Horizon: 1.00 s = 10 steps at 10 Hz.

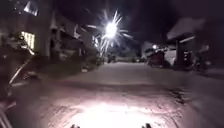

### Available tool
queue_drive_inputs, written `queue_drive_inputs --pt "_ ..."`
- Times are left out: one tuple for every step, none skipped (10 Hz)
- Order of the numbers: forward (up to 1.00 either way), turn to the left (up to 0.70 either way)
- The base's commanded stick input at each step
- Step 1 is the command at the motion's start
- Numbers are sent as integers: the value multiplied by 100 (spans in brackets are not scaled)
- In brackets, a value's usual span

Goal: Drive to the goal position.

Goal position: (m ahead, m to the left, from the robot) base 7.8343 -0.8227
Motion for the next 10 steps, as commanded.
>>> queue_drive_inputs --pt "85 0" --pt "85 0" --pt "85 0" --pt "85 0" --pt "85 0" --pt "85 0" --pt "85 0" --pt "85 0" --pt "85 0" --pt "85 0"
